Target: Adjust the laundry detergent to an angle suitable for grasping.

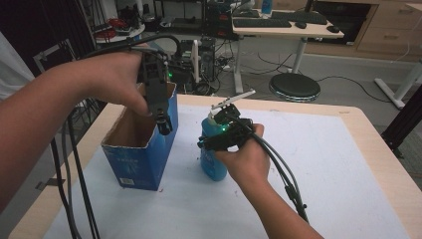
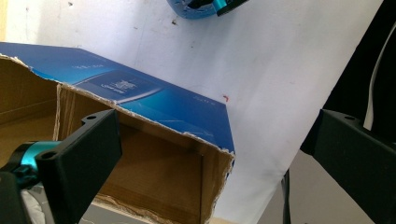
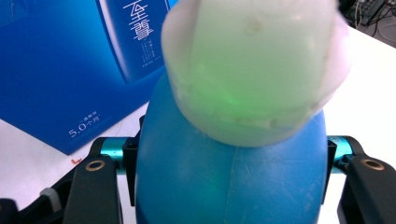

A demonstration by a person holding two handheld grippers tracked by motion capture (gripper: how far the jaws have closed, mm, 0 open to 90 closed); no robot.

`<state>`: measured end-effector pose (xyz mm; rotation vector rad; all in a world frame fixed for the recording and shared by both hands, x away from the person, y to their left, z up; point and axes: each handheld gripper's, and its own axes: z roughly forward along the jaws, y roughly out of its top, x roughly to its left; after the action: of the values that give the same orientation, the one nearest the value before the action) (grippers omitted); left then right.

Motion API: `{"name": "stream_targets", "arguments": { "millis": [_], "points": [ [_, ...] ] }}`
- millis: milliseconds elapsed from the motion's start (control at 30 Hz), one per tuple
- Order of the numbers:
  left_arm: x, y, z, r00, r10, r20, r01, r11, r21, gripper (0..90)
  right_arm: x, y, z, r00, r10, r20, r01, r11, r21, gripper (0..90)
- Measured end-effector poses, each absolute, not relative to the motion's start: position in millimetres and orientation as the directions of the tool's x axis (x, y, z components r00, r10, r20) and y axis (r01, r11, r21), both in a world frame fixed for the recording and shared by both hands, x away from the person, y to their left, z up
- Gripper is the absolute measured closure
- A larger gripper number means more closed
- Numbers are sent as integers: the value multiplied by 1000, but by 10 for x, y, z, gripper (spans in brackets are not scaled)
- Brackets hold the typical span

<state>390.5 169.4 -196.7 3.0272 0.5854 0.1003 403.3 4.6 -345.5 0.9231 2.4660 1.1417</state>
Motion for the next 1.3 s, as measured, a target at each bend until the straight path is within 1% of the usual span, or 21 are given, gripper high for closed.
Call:
{"name": "stream_targets", "arguments": {
  "millis": [133,667,800,867,967,1167,1300],
  "points": [
    [3903,1703,-1962,925,377,55,373,-925,68,18,4030,53,-3456,-761,649,12,428,488,761,378],
    [3894,1696,-1971,924,378,53,374,-925,67,17,3994,89,-3471,-748,664,-25,412,493,766,416],
    [3892,1703,-1969,924,379,53,375,-924,67,18,4017,59,-3466,-755,655,-14,415,495,764,417],
    [3900,1701,-1971,926,374,54,371,-927,64,18,4021,24,-3443,-763,646,-29,398,505,766,419],
    [3916,1683,-1984,926,373,54,370,-927,57,18,4022,-27,-3401,-766,642,-23,396,500,770,418],
    [3936,1638,-1997,928,368,51,365,-929,57,18,4003,-109,-3340,-787,616,-35,377,525,763,418],
    [3941,1603,-1999,929,366,49,363,-930,59,18,3961,-220,-3268,-815,578,-47,348,553,757,419]
  ]
}}
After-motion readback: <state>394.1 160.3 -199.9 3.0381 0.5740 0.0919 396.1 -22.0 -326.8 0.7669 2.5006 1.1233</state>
